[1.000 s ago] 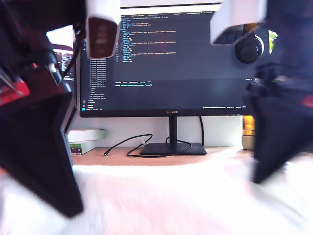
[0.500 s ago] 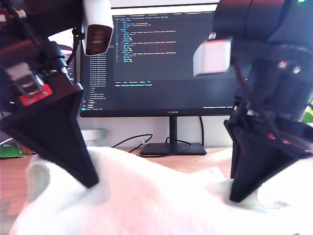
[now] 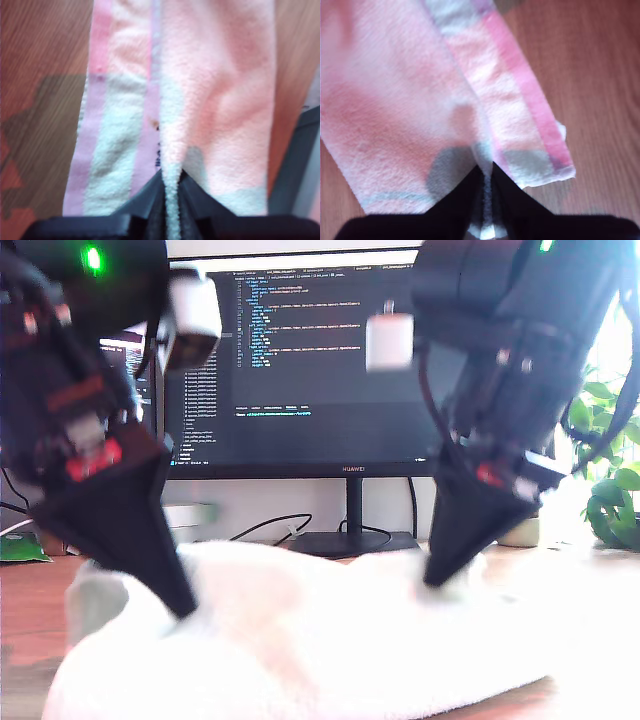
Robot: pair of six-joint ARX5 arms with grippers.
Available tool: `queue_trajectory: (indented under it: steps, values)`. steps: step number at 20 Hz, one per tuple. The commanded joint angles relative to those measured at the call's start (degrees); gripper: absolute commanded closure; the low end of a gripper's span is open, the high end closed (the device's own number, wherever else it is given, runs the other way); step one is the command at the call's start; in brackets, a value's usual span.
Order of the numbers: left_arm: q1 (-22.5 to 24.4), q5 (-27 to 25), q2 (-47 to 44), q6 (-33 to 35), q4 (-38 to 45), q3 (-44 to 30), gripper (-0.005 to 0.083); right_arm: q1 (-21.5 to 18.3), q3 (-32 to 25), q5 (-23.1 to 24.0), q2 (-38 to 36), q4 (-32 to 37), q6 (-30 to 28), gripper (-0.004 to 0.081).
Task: Fold the tea towel to a neat square and place it to the right
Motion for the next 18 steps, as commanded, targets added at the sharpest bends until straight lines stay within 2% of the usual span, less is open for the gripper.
queue_trajectory:
  steps: [1,8,14,18]
  values:
    - [0.6,-0.2,0.9,1.0,0.5,-0.3,0.0795,-0.2,0.3,0.5,0.1,0.0,-0.5,0.0782]
    - [3.6,-1.1,0.9,1.0,2.8,-0.3,0.0795,-0.3,1.6,1.1,0.1,1.1,-0.8,0.0782]
    - [3.7,-1.5,0.9,1.0,3.3,-0.2,0.0795,-0.6,5.4,1.1,0.1,-2.0,-0.8,0.0782]
    - [4.0,-4.0,0.9,1.2,3.9,0.2,0.0794,-1.3,6.4,1.1,0.1,-2.5,-0.8,0.0782]
